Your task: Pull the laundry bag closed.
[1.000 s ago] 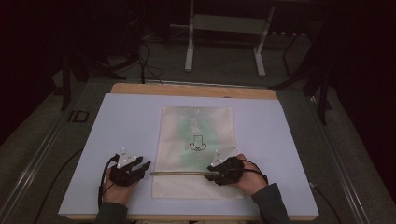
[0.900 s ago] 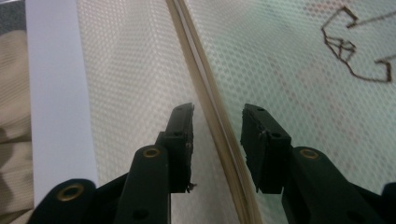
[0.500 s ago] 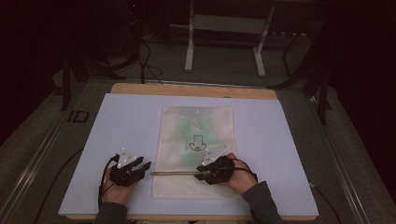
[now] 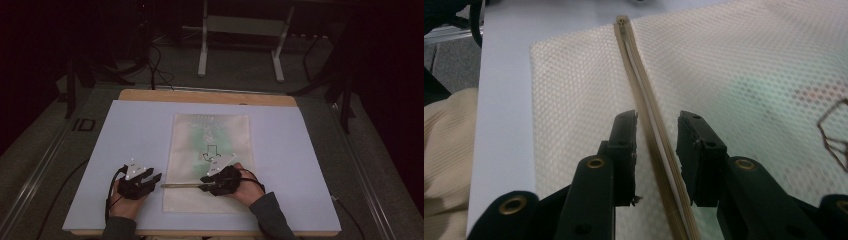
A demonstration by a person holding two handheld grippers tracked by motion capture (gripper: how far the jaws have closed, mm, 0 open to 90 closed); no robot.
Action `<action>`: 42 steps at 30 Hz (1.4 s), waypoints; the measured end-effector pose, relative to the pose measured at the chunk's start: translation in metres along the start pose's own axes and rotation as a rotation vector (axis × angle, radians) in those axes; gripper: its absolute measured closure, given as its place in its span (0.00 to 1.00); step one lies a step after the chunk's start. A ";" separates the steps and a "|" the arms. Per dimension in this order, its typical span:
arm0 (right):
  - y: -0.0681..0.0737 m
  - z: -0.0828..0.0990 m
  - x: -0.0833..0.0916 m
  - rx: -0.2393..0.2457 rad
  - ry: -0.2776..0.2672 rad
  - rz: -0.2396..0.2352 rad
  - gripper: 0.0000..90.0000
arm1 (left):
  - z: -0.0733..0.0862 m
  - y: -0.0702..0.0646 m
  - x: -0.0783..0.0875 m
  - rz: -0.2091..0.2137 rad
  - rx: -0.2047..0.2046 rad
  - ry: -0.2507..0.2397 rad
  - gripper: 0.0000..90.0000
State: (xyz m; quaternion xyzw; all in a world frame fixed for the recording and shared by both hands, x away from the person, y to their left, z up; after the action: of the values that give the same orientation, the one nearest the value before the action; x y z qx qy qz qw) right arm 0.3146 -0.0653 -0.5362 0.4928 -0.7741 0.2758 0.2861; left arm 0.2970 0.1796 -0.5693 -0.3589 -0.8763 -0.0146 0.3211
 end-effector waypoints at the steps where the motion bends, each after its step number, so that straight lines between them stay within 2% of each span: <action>1: 0.001 -0.001 -0.002 0.003 -0.002 -0.001 0.77 | 0.000 0.000 0.000 0.000 -0.001 -0.001 0.66; 18: 0.015 -0.026 -0.030 0.034 -0.013 -0.027 0.81 | -0.001 0.000 0.002 0.004 0.003 -0.009 0.66; 32: 0.021 -0.035 -0.043 0.030 -0.022 -0.029 0.83 | -0.001 0.001 0.003 -0.001 0.006 -0.012 0.66; 42: 0.026 -0.046 -0.053 0.047 -0.015 -0.035 0.83 | -0.001 0.003 0.004 -0.006 0.008 -0.018 0.65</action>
State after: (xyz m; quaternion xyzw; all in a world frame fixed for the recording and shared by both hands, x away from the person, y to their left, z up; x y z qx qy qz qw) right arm 0.3175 0.0088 -0.5465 0.5150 -0.7608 0.2850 0.2734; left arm 0.2972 0.1838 -0.5663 -0.3550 -0.8803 -0.0088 0.3147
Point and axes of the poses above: each handheld gripper's, and its own axes: x roughly backward along the jaws, z roughly out of its underside, y roughly to its left, the point moved 5 cm from there along -x, roughly forward along the jaws, and after that the axes turned 14 degrees about z, right-handed, at the moved point
